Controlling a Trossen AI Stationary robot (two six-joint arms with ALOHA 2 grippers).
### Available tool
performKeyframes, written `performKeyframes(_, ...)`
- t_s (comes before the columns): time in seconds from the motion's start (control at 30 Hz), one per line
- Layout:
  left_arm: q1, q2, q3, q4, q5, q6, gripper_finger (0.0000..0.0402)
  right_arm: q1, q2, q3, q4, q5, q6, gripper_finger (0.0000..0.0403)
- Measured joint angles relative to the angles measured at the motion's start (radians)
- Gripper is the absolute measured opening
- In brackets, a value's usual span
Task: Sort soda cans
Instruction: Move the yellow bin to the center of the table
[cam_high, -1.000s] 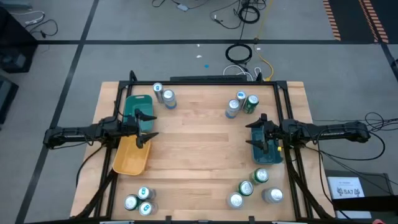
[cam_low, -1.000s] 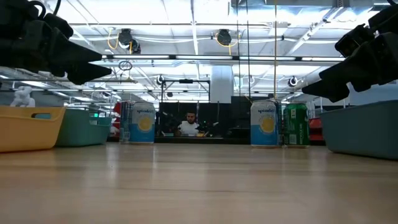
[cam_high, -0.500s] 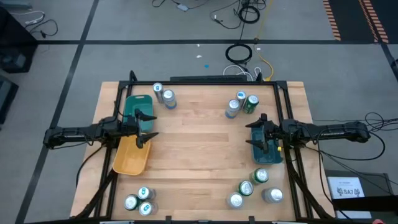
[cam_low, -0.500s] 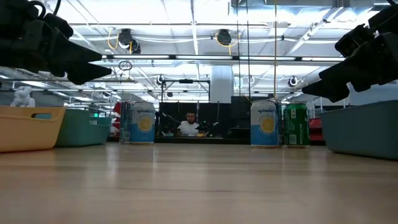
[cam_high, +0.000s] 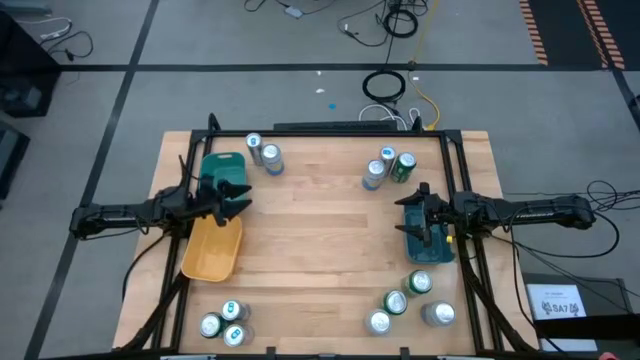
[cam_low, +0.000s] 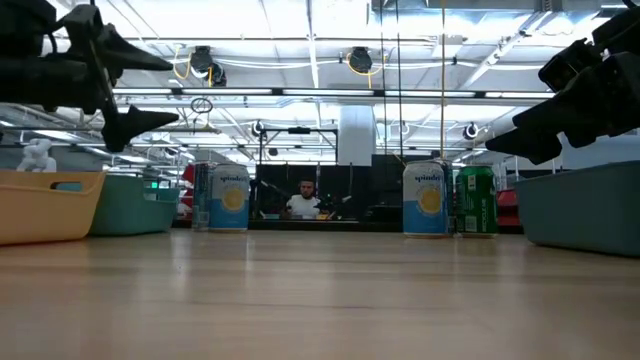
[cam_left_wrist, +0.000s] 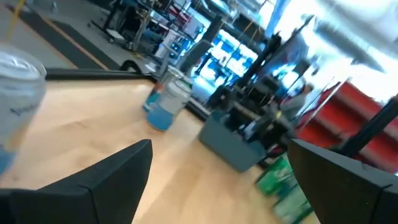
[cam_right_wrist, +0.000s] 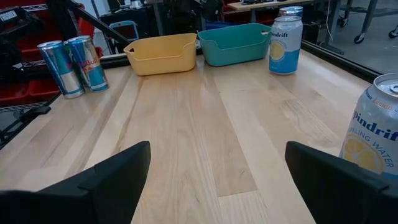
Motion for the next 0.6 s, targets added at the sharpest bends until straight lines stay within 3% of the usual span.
performKeyframes(0.13, 0.000, 0.000, 0.000, 0.006, -0.013, -0.080, 0.0382, 0.000, 0.000, 0.000, -0.001, 0.000, 0.000, 0.0365)
performKeyframes(0.27, 0.000, 0.000, 0.000, 0.009, -0.096, -0.082, 0.0382, 0.000, 0.000, 0.000, -0.001, 0.000, 0.000, 0.0365)
performKeyframes(0.6, 0.000, 0.001, 0.000, -0.047, -0.123, -0.072, 0.0382, 0.000, 0.000, 0.000, 0.000, 0.000, 0.000, 0.0365)
